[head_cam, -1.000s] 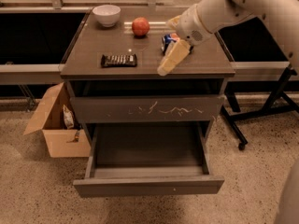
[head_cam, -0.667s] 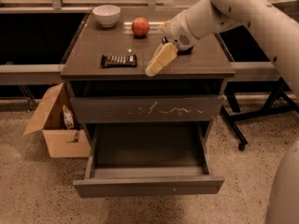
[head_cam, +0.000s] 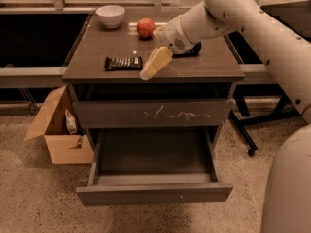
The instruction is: Place rxbar chocolate into middle drawer
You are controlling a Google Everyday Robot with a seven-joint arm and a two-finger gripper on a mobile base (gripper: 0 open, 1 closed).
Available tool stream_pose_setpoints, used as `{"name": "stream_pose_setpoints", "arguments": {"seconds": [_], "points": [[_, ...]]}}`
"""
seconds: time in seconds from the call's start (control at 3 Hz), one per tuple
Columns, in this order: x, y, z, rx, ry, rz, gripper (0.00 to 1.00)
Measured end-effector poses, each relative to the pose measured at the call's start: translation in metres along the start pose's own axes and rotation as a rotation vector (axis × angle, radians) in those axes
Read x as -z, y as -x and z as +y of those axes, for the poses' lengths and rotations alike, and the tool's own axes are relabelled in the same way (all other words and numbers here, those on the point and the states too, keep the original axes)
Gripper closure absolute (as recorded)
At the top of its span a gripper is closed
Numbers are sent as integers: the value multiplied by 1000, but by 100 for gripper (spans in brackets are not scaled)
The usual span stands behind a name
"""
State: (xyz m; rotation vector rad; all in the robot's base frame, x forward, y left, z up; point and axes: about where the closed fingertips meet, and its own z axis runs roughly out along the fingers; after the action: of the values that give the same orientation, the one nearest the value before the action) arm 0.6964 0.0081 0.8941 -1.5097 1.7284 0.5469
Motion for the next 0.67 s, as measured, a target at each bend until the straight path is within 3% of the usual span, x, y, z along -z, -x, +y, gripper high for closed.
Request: {"name": "stream_pose_setpoints", "arguments": {"seconds": [0.67], "points": [[-43,20,-26,-2,20,-63,0]]}}
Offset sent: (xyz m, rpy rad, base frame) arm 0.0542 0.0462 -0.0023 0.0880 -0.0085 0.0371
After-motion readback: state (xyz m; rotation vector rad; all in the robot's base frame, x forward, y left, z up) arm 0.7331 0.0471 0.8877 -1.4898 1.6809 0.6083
